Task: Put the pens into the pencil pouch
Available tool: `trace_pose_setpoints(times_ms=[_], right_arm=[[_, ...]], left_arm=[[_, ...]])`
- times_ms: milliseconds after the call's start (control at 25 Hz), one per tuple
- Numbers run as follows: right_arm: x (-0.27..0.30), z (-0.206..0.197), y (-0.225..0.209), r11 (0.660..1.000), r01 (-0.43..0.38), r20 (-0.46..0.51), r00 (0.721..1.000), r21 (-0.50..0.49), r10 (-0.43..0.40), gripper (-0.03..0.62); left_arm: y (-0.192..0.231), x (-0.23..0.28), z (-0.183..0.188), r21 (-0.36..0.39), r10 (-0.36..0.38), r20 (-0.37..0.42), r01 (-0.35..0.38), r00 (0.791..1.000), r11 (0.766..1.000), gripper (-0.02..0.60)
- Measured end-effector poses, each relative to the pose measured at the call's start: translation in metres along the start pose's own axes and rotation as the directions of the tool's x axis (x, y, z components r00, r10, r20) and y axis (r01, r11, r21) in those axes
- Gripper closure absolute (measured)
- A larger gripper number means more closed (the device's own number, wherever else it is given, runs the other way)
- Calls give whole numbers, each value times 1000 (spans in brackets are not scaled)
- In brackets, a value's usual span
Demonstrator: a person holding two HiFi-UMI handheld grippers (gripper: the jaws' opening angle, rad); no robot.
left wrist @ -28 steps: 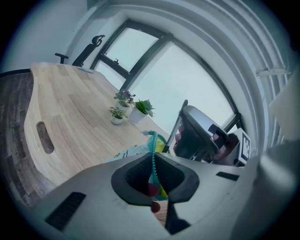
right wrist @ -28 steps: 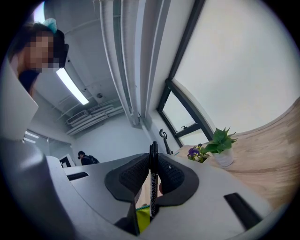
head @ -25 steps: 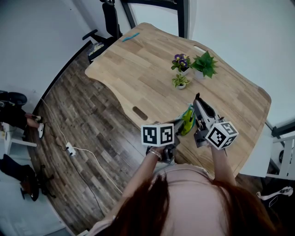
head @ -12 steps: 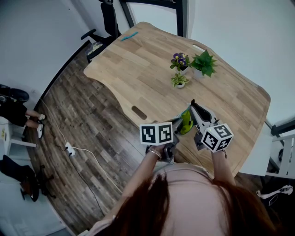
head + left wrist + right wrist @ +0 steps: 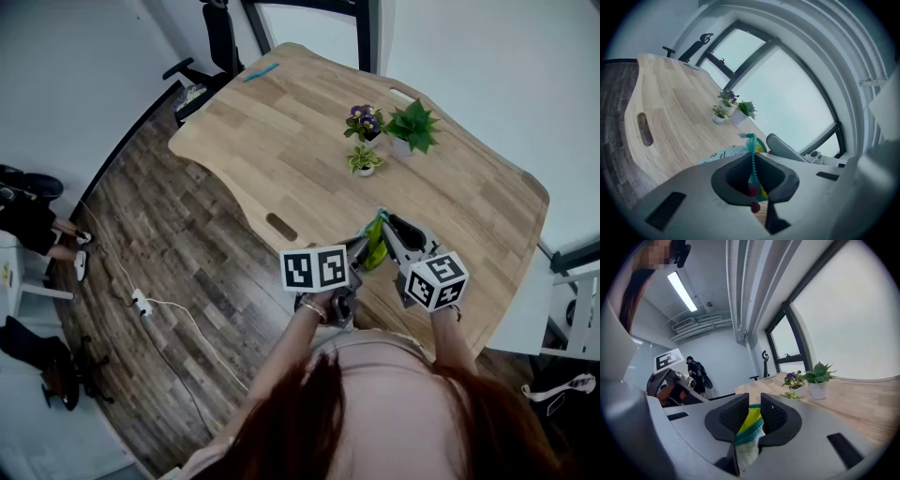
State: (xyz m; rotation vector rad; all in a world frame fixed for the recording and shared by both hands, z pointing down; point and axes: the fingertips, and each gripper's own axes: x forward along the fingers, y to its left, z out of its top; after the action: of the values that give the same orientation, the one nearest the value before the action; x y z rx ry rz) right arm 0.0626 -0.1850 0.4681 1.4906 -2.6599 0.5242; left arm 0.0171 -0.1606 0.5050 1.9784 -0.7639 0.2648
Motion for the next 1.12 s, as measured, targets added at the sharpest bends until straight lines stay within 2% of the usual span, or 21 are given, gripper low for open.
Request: trace_pose_setpoints(times_ms=[680, 1120], right_arm=[[-26, 35, -23, 997, 78, 56, 995, -19, -77, 534], [-36, 15, -46, 989, 126, -38, 991, -78, -130, 549]], left_arm=[[2, 1, -4, 14, 16, 5, -17, 1000, 1000, 569], [6, -1, -5, 50, 52, 5, -52, 999, 997, 569]])
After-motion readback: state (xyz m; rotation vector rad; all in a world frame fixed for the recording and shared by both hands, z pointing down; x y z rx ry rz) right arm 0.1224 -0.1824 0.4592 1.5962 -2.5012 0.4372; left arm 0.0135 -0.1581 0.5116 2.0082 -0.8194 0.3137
